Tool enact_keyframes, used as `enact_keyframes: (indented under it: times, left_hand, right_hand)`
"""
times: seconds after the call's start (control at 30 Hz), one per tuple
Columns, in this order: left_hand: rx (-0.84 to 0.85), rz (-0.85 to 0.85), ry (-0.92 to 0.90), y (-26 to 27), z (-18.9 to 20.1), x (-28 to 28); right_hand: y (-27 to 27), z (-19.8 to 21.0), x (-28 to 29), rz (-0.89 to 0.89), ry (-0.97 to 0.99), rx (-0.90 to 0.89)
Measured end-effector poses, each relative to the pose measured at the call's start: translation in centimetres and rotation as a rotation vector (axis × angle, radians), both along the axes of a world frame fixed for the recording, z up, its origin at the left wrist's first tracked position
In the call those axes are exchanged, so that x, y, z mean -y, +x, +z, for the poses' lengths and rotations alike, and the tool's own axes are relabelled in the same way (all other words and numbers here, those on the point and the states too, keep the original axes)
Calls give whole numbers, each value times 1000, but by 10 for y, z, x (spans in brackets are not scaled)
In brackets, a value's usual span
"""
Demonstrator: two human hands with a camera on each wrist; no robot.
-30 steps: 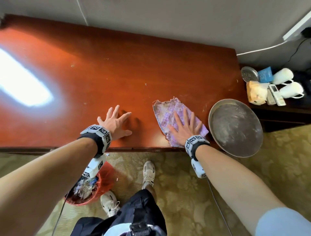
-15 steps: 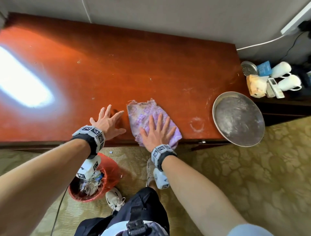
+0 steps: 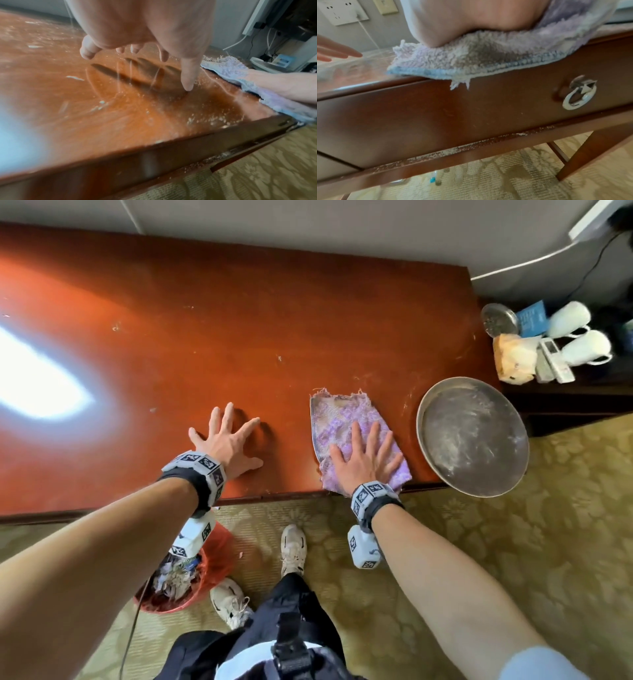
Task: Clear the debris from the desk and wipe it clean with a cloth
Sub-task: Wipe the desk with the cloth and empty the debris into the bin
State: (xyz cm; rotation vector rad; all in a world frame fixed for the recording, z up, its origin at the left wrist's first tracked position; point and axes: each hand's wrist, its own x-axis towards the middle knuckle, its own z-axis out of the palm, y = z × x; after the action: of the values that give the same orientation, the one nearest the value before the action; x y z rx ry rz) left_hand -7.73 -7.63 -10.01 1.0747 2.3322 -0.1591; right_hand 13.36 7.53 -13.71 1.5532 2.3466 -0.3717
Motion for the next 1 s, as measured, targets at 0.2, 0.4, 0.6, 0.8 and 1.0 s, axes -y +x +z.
enact_keyframes:
  times: [0.2,0.4,0.6,0.8,1.0]
  left_hand:
    - [-12,72,28,-18,3,11]
    - [-63,171,37,-44,9,63]
    - [-57,232,30,-66,18,123]
    - [-74,257,-27,-72,8,152]
    - [-26,167,-2,-45,-4,128]
  right_hand:
    - [-26,0,21,-97,0,-27]
    - [-80,4,90,35,-9,-85]
    - [-144,6,204,335,-74,-114]
    - [-126,2,178,350,-68,-92]
    - [-72,7,104,34,-48,-4]
